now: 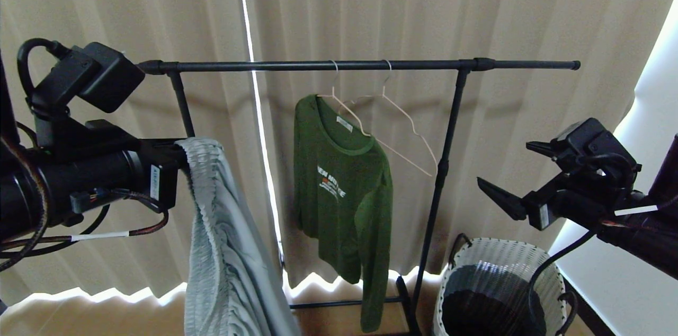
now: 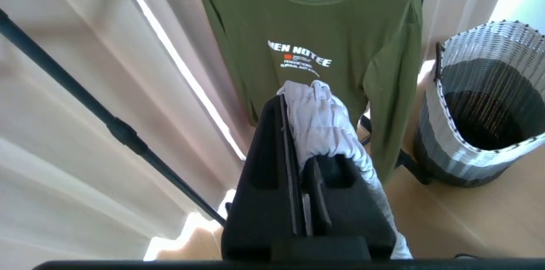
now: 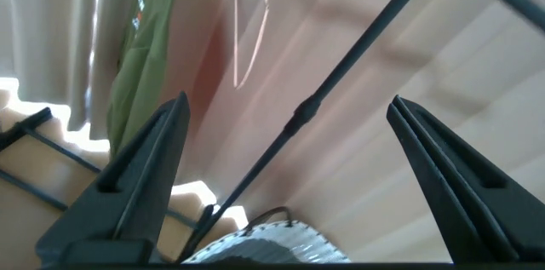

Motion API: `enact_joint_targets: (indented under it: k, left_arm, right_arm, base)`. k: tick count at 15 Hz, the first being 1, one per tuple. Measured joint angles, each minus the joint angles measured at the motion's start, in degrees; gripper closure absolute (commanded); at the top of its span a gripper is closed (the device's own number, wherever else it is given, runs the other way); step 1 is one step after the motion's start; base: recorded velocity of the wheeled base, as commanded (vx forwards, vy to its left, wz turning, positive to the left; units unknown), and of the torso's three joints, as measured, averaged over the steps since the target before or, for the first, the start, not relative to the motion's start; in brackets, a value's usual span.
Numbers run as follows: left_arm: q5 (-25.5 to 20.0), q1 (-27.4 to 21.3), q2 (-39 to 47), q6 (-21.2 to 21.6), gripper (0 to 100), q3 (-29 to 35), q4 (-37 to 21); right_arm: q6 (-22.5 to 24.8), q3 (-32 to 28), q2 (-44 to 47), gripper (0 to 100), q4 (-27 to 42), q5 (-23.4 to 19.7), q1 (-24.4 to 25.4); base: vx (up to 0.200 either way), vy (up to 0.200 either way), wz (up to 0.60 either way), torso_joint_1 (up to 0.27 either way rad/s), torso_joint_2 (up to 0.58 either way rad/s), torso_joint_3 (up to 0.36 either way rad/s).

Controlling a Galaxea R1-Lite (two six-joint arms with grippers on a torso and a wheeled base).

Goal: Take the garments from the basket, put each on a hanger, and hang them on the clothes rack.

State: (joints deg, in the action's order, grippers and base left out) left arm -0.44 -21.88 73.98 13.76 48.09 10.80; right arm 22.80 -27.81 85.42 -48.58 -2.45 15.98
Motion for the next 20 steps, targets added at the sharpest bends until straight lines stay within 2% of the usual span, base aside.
enact_joint_targets:
  k: [8, 20]
  left_arm:
    - [-0.1, 0.0, 0.0, 0.0, 100, 0.0, 0.0]
    - [-0.1, 0.0, 0.0, -0.1, 100, 0.0, 0.1]
  right_arm:
    - [-0.3, -0.2, 1.6, 0, 0.0, 0.0, 0.0]
    - [-0.3, -0.7, 2.1, 0, 0.1, -0.1, 0.1]
  base:
    - [0.0, 0.0, 0.0, 0.0, 0.0, 0.0]
    - [0.2, 0.0, 0.0, 0.004, 0.0, 0.003]
